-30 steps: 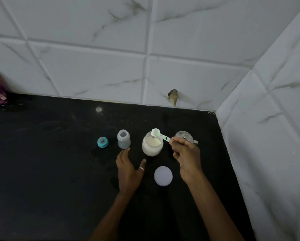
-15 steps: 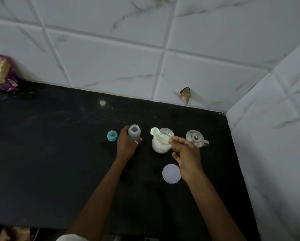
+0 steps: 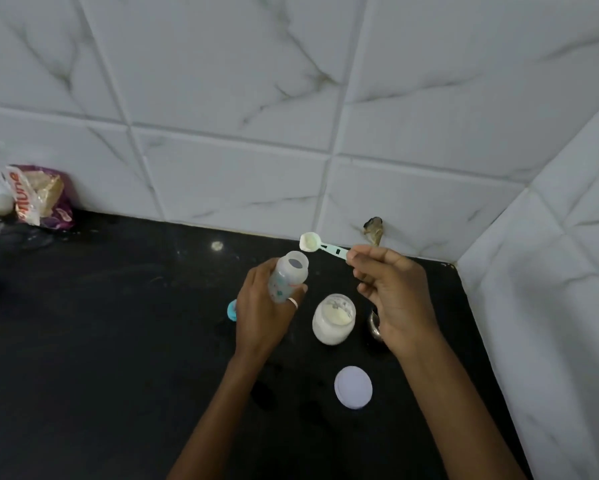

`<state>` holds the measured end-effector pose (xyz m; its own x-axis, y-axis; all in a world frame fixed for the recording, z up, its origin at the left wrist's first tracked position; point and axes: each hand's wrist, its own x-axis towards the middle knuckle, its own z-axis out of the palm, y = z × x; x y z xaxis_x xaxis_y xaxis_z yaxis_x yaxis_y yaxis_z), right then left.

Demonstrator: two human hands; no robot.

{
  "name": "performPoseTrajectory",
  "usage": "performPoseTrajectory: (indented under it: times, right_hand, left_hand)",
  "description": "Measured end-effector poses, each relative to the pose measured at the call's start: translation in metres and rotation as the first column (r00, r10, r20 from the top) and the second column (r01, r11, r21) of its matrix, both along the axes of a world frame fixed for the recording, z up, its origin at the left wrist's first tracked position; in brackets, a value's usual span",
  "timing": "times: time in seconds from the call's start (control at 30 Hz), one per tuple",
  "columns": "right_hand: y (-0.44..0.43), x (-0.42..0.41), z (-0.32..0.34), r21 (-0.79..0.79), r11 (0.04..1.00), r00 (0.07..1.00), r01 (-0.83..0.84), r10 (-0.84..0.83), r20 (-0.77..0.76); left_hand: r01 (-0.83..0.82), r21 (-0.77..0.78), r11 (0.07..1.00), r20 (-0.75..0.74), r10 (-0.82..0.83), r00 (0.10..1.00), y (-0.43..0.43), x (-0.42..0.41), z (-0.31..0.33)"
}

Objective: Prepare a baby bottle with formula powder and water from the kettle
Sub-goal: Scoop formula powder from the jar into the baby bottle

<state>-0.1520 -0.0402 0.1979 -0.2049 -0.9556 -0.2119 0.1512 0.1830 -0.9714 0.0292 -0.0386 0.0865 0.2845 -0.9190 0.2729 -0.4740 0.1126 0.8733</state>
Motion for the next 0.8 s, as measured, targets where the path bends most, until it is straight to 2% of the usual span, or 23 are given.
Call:
performPoseTrajectory:
  times: [0.3,0.47,0.67,0.73,0.8]
  right_hand:
    - [-0.005,0.005,0.009,-0.028,1.0,0.995,-0.008,0.005,-0.103]
    - [-0.005,0.006,0.01,-0.163,0.987,0.96,-0.01,-0.036,-0.279]
    - [0.002,0.01,0.01,-0.419,0.897,0.825,-0.141,-0.128,-0.551]
    - [0.005,0.011,0.009,-0.499,0.842,0.765,-0.206,-0.18,-0.619]
    - [0.007,0.011,0.007,-0.576,0.754,0.665,-0.315,-0.258,-0.701]
  left_hand:
    - [-0.042,-0.027,0.999,0.014,0.042,0.999,-0.001,-0.001,0.026]
    - [-0.045,-0.033,0.998,0.021,0.045,0.999,-0.002,-0.003,0.031]
    - [-0.057,-0.041,0.998,0.023,0.058,0.998,-0.001,-0.007,0.033]
    - [-0.054,-0.046,0.997,0.023,0.055,0.998,0.0,-0.008,0.034]
    - [-0.051,-0.056,0.997,0.027,0.053,0.998,0.0,-0.009,0.034]
